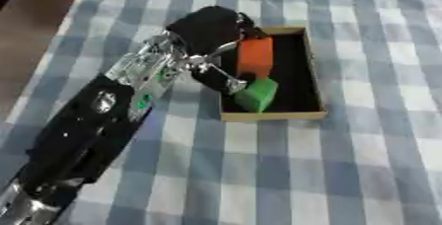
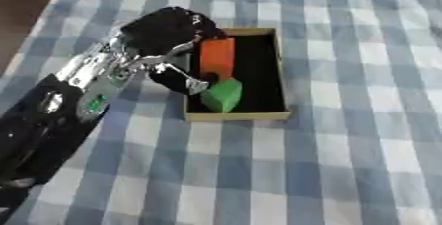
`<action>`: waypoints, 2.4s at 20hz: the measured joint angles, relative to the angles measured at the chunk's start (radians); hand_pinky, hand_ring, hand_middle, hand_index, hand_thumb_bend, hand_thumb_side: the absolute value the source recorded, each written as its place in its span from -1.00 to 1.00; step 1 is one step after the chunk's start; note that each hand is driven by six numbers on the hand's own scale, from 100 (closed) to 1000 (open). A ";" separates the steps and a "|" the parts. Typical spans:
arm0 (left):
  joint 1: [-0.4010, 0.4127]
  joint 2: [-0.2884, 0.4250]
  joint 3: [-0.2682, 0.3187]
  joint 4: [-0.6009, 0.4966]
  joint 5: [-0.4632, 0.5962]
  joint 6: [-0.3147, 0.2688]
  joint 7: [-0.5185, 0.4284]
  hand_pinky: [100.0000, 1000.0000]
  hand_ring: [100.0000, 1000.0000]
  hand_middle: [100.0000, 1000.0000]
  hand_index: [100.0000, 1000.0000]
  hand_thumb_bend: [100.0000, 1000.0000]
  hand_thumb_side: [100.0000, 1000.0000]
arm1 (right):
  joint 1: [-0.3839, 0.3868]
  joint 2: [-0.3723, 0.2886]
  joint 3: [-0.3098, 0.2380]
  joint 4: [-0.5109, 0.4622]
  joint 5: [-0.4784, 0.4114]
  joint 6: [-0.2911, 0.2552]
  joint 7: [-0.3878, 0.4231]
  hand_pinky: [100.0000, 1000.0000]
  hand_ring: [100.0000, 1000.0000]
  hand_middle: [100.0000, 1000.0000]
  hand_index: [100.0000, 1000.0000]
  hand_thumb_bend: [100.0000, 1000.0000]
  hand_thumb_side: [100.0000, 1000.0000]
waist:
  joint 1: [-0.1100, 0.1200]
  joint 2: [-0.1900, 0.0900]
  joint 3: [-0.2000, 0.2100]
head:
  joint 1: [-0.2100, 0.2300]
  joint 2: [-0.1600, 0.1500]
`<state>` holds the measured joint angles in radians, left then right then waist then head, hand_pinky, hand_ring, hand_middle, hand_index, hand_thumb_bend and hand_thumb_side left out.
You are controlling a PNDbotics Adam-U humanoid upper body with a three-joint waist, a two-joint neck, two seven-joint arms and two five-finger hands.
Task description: Pick up objects on the table and place them in the box.
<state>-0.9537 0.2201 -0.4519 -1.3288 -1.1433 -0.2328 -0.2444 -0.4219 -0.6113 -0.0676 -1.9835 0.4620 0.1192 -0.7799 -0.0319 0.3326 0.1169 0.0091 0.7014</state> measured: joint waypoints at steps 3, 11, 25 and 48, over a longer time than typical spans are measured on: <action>0.003 0.000 0.000 -0.007 -0.038 0.001 -0.004 0.65 0.80 0.74 0.93 -0.06 0.13 | 0.001 0.000 0.000 0.000 -0.002 0.000 0.000 0.51 0.46 0.44 0.51 -1.00 1.00 | 0.000 0.000 0.001 | 0.000 0.000; 0.012 0.000 0.007 -0.055 -0.108 0.040 -0.017 0.73 0.89 0.79 0.98 0.27 0.20 | 0.009 0.000 0.000 0.000 -0.003 0.003 -0.002 0.51 0.46 0.44 0.51 -1.00 1.00 | -0.001 0.000 0.006 | -0.002 0.000; 0.019 0.099 0.088 -0.360 0.199 0.150 -0.017 0.54 0.65 0.51 0.76 -0.56 0.37 | 0.018 0.000 -0.006 0.000 -0.002 0.003 -0.006 0.51 0.46 0.44 0.51 -1.00 1.00 | 0.017 -0.026 0.015 | -0.030 0.014; 0.538 0.502 0.394 -0.656 0.988 0.222 0.382 0.35 0.44 0.32 0.67 -0.93 0.35 | 0.018 0.008 -0.018 0.000 0.012 -0.008 -0.016 0.50 0.47 0.45 0.51 -1.00 1.00 | 0.003 -0.062 0.061 | -0.082 0.033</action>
<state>-0.4158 0.7224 -0.0581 -1.9850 -0.1555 -0.0110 0.1380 -0.4043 -0.6031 -0.0861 -1.9835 0.4736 0.1113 -0.7961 -0.0292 0.2707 0.1781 -0.0733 0.7344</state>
